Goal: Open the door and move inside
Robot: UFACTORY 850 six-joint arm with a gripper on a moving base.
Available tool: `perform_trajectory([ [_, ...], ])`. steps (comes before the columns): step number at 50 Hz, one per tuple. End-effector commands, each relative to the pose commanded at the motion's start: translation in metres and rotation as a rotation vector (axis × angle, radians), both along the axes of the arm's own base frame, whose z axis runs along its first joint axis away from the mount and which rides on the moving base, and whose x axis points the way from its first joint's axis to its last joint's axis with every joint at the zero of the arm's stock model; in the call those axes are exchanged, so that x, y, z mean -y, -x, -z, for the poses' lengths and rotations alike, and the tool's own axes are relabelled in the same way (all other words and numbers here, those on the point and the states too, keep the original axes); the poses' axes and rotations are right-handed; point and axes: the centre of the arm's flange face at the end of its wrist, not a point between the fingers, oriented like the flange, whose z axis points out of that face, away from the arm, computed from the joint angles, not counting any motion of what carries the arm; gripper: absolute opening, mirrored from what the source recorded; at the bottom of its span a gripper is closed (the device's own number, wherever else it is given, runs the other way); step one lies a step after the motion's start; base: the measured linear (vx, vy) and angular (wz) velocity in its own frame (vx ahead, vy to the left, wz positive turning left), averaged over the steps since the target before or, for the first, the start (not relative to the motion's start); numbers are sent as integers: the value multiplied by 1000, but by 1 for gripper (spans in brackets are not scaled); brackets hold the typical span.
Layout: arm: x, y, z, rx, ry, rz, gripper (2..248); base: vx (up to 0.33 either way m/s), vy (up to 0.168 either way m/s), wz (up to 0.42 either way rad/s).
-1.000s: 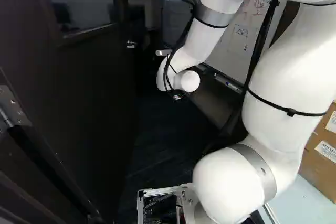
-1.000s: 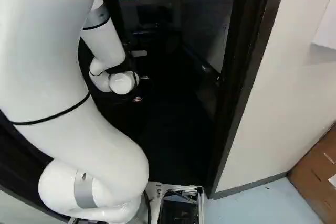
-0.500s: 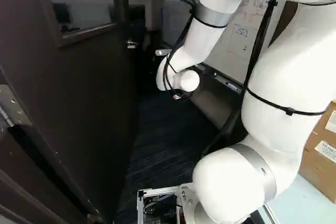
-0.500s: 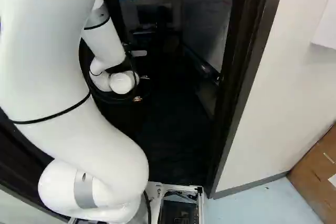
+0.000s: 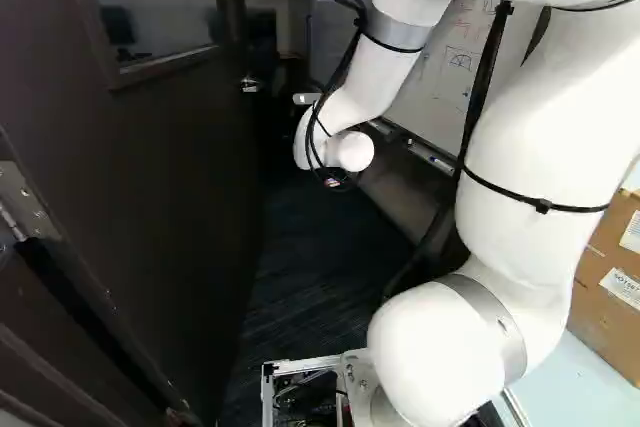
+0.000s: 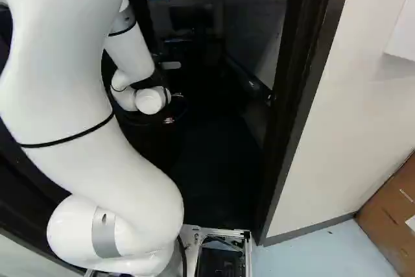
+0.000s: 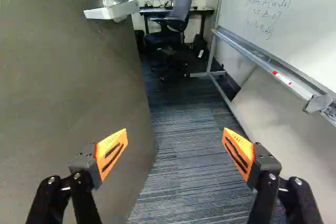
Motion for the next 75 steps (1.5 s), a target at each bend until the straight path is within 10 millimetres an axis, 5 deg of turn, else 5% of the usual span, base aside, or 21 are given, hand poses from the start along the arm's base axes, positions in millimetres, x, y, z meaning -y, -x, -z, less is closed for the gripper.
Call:
perform_trajectory([
  [75, -57, -11, 3, -39, -86, 51, 247, 0, 0, 0],
])
